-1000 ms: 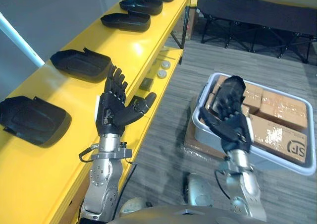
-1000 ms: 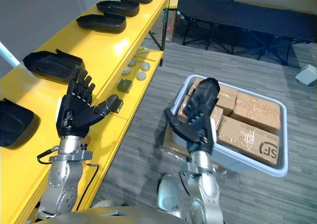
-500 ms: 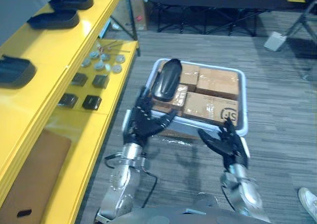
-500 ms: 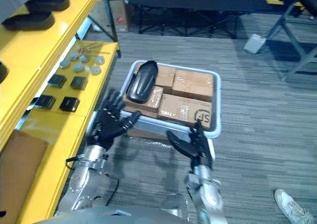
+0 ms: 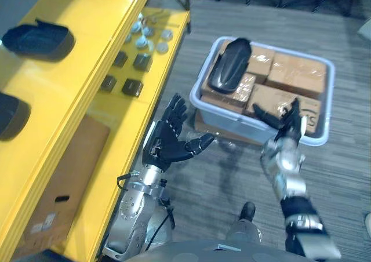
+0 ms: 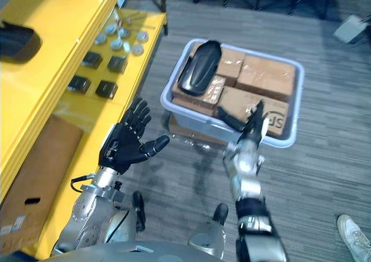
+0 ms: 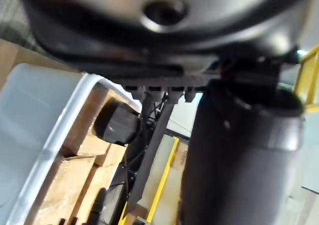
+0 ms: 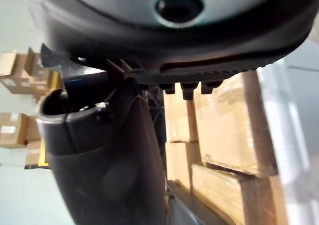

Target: Walk over and take three plastic housings, then place them on the shelf

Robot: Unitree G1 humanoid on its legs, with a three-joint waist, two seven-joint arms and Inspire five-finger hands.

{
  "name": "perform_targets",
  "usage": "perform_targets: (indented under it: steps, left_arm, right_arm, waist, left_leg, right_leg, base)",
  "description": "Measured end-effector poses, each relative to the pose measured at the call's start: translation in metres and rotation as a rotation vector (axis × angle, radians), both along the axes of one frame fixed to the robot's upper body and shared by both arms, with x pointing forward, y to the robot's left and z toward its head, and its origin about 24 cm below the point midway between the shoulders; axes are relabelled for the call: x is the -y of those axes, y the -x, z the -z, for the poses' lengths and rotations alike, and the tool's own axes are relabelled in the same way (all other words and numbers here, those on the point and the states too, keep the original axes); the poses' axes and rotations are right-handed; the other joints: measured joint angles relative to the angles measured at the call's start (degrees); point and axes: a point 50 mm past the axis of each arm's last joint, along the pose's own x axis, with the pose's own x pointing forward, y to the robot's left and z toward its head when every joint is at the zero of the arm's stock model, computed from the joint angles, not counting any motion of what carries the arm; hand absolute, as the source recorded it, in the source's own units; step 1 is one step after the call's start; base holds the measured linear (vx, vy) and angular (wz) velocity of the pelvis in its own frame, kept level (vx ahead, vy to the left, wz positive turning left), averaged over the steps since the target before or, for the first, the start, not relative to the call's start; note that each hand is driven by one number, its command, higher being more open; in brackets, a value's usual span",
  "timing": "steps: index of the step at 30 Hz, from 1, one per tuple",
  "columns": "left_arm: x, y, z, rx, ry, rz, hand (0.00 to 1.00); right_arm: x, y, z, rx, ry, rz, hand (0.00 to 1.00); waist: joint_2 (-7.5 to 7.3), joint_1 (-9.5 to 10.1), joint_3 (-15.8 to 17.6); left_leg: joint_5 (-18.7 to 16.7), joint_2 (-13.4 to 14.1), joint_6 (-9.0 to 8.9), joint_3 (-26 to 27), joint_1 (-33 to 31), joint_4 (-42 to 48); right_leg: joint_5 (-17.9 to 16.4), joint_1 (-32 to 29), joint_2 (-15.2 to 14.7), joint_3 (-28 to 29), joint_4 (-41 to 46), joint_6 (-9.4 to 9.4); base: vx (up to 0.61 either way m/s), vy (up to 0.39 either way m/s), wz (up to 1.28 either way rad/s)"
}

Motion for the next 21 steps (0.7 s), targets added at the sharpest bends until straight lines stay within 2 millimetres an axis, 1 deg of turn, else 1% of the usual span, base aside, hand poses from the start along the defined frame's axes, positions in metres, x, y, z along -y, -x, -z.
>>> perform_targets:
  steps: [1, 2, 4, 5, 6, 8, 10, 12, 14, 15, 16, 17, 19, 21]
  left_arm:
    - [0.001, -0.002, 0.001, 0.003, -0.005, 0.012, 1.00]
    - [0.002, -0.003, 0.002, 0.000, -0.009, 0.018, 1.00]
    - [0.009, -0.004, 0.009, -0.027, -0.013, 0.051, 1.00]
    - [0.010, -0.003, 0.012, -0.036, -0.015, 0.056, 1.00]
    - [0.012, -0.001, 0.016, -0.053, -0.020, 0.073, 1.00]
    - [0.017, 0.000, 0.020, -0.068, -0.026, 0.096, 1.00]
    - [0.020, -0.003, 0.021, -0.069, -0.033, 0.107, 1.00]
    - [0.021, -0.005, 0.022, -0.059, -0.033, 0.105, 1.00]
    - [0.021, -0.006, 0.023, -0.067, -0.028, 0.101, 1.00]
    - [0.021, -0.006, 0.024, -0.068, -0.026, 0.099, 1.00]
    - [0.021, -0.007, 0.025, -0.068, -0.026, 0.094, 1.00]
    - [0.021, -0.007, 0.026, -0.071, -0.026, 0.091, 1.00]
    - [0.021, -0.006, 0.034, -0.103, -0.034, 0.085, 1.00]
    - [0.020, -0.004, 0.042, -0.138, -0.046, 0.082, 1.00]
  right_arm:
    - [0.013, -0.012, -0.022, 0.042, 0.027, 0.035, 1.00]
    - [0.021, -0.018, -0.034, 0.059, 0.046, 0.050, 1.00]
    - [0.048, -0.033, -0.077, 0.114, 0.105, 0.108, 1.00]
    - [0.053, -0.034, -0.085, 0.125, 0.116, 0.122, 1.00]
    - [0.062, -0.037, -0.099, 0.135, 0.136, 0.145, 1.00]
    - [0.075, -0.040, -0.113, 0.120, 0.171, 0.174, 1.00]
    - [0.082, -0.044, -0.125, 0.084, 0.217, 0.182, 1.00]
    - [0.083, -0.048, -0.134, 0.065, 0.247, 0.181, 1.00]
    - [0.086, -0.053, -0.146, 0.032, 0.272, 0.183, 1.00]
    - [0.087, -0.054, -0.149, 0.023, 0.280, 0.185, 1.00]
    - [0.089, -0.055, -0.156, 0.013, 0.293, 0.191, 1.00]
    - [0.090, -0.056, -0.159, 0.011, 0.299, 0.195, 1.00]
    - [0.090, -0.058, -0.175, 0.021, 0.337, 0.195, 1.00]
    - [0.085, -0.060, -0.187, 0.039, 0.364, 0.181, 1.00]
  waist:
    - [0.18, 0.67, 1.22]
    - [0.48, 0.68, 2.06]
    - [1.99, 0.83, 5.63]
    - [2.19, 0.96, 6.00]
    - [2.21, 1.04, 6.17]
    - [2.33, 1.54, 7.47]
    - [2.53, 2.14, 8.50]
    - [2.95, 2.75, 8.89]
    - [4.06, 3.96, 9.73]
    - [4.38, 4.21, 9.94]
    - [4.70, 5.09, 10.57]
    - [4.89, 5.36, 10.85]
    - [5.08, 6.99, 10.92]
    - [5.13, 7.22, 10.96]
  left_leg:
    - [0.29, -0.32, -0.02, -1.09, -1.84, 0.40]
    - [0.77, -0.47, 0.41, -1.57, -2.35, 0.43]
    - [1.55, -0.65, 1.00, -2.37, -3.23, 0.62]
    - [1.55, -0.69, 1.02, -2.59, -3.76, 0.88]
    - [1.59, -0.73, 1.13, -2.95, -5.28, 1.63]
    - [1.35, -0.84, 1.40, -4.37, -6.29, 2.92]
    - [0.48, -0.88, 1.50, -5.27, -7.67, 4.71]
    - [0.09, -0.88, 1.72, -5.75, -9.03, 5.98]
    - [-0.36, -0.92, 1.90, -6.63, -10.41, 7.28]
    - [-0.47, -0.97, 1.79, -7.05, -10.76, 7.45]
    - [-1.08, -1.20, 1.58, -7.85, -11.12, 7.40]
    - [-1.12, -1.32, 1.62, -8.34, -11.36, 7.41]
    - [-0.82, -1.86, 1.58, -9.92, -13.07, 7.41]
    - [0.03, -2.01, 1.81, -10.32, -13.76, 7.47]
  right_leg:
    - [0.13, -1.12, 0.01, -0.34, -0.39, 0.06]
    - [0.29, -1.28, 0.02, -0.59, -0.55, 0.20]
    - [1.42, -1.59, 0.07, -1.12, -0.53, -0.32]
    - [1.65, -1.89, 0.07, -1.13, -0.52, -0.45]
    - [2.11, -3.06, 0.07, -1.13, -0.53, -0.63]
    - [2.66, -3.48, 0.10, -1.14, -0.52, -0.93]
    - [2.89, -3.66, 0.12, -1.24, -0.46, -0.83]
    - [3.24, -4.28, 0.15, -1.35, -0.43, -0.83]
    - [3.55, -4.40, 0.23, -2.02, -0.44, -0.86]
    - [3.57, -4.39, 0.28, -2.39, -0.43, -0.86]
    - [3.59, -4.43, 0.34, -2.81, -0.43, -0.86]
    - [3.59, -4.51, 0.41, -2.90, -0.43, -0.86]
    - [3.60, -5.75, 0.57, -3.22, -0.42, -0.87]
    - [3.61, -6.02, 0.59, -3.74, -0.37, -0.88]
  base:
    - [-0.13, 0.055, 0.23]
    - [-0.09, 0.024, 0.20]
    - [-0.08, 0.030, 0.14]
    - [-0.07, 0.044, 0.04]
    - [-0.03, 0.040, 0.03]
    - [-0.01, 0.016, 0.01]
    - [-0.05, 0.029, 0.06]
    - [-0.06, 0.029, 0.06]
    - [-0.09, 0.025, 0.11]
    - [-0.08, 0.018, 0.16]
    - [-0.07, 0.011, 0.13]
    - [-0.08, 0.013, 0.15]
    - [-0.05, 0.007, 0.11]
    - [-0.01, -0.002, 0.10]
